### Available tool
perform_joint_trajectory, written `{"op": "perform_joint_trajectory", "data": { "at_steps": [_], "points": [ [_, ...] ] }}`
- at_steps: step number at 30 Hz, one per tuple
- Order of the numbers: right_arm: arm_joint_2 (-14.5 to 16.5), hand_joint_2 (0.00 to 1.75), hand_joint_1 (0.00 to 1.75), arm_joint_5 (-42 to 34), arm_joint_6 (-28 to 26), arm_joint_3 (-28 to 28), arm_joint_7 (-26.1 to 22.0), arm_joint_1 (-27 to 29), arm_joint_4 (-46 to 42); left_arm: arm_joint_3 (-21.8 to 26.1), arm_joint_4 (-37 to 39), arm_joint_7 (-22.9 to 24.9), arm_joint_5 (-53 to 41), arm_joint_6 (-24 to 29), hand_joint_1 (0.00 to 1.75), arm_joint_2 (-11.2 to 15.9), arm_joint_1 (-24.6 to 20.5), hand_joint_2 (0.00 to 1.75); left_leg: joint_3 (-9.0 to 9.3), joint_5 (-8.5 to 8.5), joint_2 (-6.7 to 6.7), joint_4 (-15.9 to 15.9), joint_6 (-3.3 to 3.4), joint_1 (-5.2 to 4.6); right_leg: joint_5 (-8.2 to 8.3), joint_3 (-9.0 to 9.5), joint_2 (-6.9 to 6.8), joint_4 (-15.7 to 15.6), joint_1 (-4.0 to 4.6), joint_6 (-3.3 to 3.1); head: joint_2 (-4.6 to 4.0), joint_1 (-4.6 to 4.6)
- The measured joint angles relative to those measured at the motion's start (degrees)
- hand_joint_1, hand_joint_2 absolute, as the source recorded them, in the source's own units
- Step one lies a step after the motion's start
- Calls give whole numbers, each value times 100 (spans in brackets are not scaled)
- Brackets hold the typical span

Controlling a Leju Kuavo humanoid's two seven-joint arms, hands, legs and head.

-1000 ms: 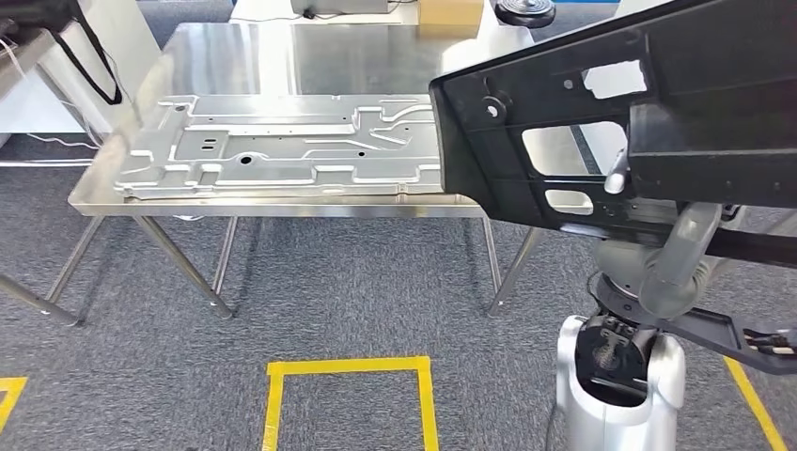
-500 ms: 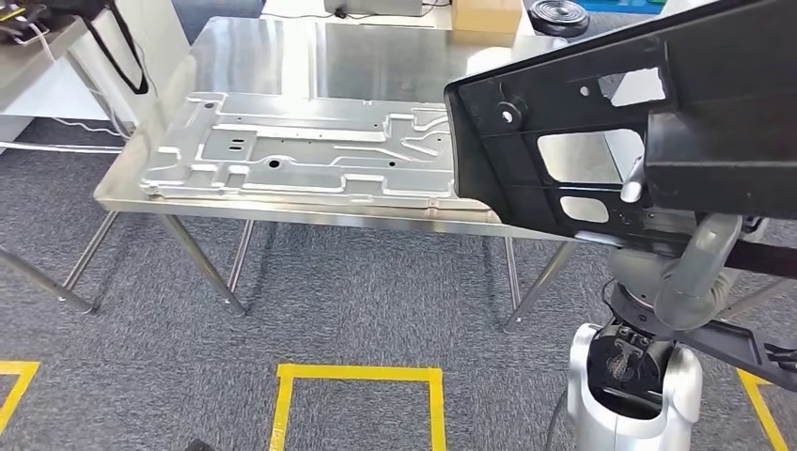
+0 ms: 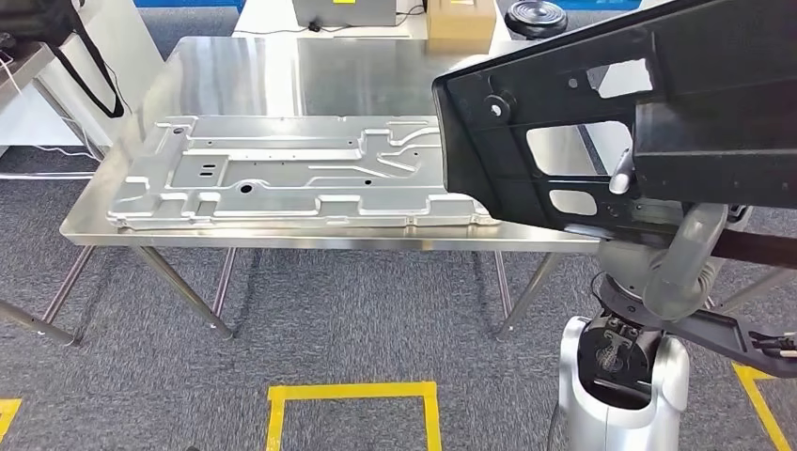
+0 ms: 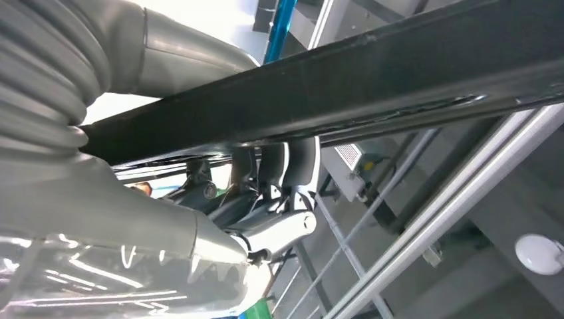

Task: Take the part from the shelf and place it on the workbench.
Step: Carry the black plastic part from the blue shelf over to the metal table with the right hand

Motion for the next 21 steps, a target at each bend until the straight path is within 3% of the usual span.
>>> {"op": "perform_joint_trajectory", "data": {
  "at_steps": [3,5,6,9,10,11,14,15,16,19,21],
  "points": [
    [0,175,175,11,-2,-1,1,-1,-2,3,2,5,-4,-2,0,-2,2,175,56,-88,-15,-115,84,-9,-33,39,5,2,16,56,0,11],
    [-2,175,175,21,-2,-1,0,-8,-4,4,1,4,-7,-2,0,-2,0,175,124,-133,-23,-135,152,13,-69,-44,5,192,10,92,0,34],
    [-2,175,175,22,-2,0,-3,-11,-5,4,1,4,-8,-2,0,-3,0,175,168,-161,-24,-144,179,25,-126,-193,4,439,5,112,0,52],
    [-4,175,175,22,-4,1,-9,6,-4,6,1,4,-9,-2,0,-3,0,175,283,-275,-28,-150,217,28,-362,-897,5,1363,-12,136,0,108],
    [-6,175,175,22,-8,-1,-8,12,-4,7,1,5,-9,-2,0,-3,1,175,339,-324,-35,-150,216,26,-344,-1056,5,1455,-15,134,0,124],
    [-8,175,175,22,-11,-3,-8,14,-3,7,1,5,-9,-2,0,-3,1,175,409,-378,-43,-151,212,23,-227,-1121,5,1363,-14,126,0,143],
    [-11,175,175,24,-15,-3,-6,12,-1,7,3,4,-14,-1,0,-4,-1,175,658,-563,-55,-167,175,16,520,-973,5,455,30,63,0,196],
    [-13,175,175,25,-15,-3,-4,6,-1,7,4,4,-15,-1,0,-6,-3,175,714,-612,-51,-188,149,17,667,-924,7,222,59,40,0,205],
    [-15,175,175,26,-16,-1,0,2,-2,7,5,5,-18,-1,0,-8,-4,175,760,-642,-43,-220,118,19,733,-890,10,103,85,22,0,213],
    [-17,175,175,37,-20,3,17,-10,-12,8,4,3,-25,-1,0,-12,-11,175,873,-626,-22,-223,22,15,640,-737,25,8,86,-40,0,212],
    [-14,175,175,43,-20,18,22,-26,-18,3,3,-2,-26,-1,0,-14,-24,175,751,-605,-13,166,3,9,554,-576,27,-30,48,-108,0,169]
  ]
}}
